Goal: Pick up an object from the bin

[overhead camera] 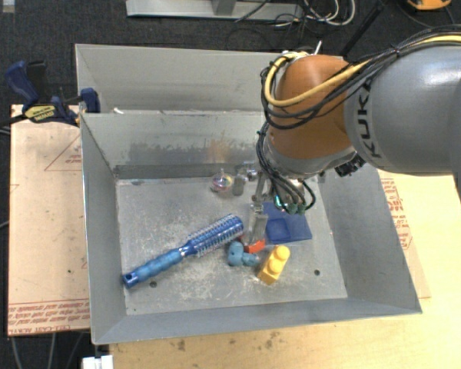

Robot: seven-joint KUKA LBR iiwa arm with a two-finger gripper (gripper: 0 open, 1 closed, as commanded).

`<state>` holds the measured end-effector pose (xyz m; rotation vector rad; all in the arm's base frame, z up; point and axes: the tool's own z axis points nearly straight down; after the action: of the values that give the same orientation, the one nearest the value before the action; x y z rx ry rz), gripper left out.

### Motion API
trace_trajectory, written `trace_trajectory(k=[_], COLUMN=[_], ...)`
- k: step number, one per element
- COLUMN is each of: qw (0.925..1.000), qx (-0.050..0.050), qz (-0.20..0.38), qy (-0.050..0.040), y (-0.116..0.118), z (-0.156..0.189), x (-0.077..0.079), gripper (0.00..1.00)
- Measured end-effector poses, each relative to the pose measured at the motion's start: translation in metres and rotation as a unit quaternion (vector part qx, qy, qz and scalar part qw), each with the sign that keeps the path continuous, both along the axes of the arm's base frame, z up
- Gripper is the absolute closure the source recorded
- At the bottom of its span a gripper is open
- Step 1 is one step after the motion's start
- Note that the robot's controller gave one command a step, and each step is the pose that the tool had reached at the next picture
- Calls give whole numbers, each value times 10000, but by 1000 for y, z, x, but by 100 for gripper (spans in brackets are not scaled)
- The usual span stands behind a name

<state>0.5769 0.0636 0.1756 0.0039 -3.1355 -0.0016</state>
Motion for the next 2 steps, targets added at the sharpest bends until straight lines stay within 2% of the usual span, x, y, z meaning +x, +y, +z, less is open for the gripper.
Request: trace_trajectory(k=[1, 2], qw=[9963, 9928], qx=[8, 10], qz=[854, 1200], qy=[-12, -52], y=[51, 74], z=[-109, -74], x=[-6, -13], gripper=[0, 0])
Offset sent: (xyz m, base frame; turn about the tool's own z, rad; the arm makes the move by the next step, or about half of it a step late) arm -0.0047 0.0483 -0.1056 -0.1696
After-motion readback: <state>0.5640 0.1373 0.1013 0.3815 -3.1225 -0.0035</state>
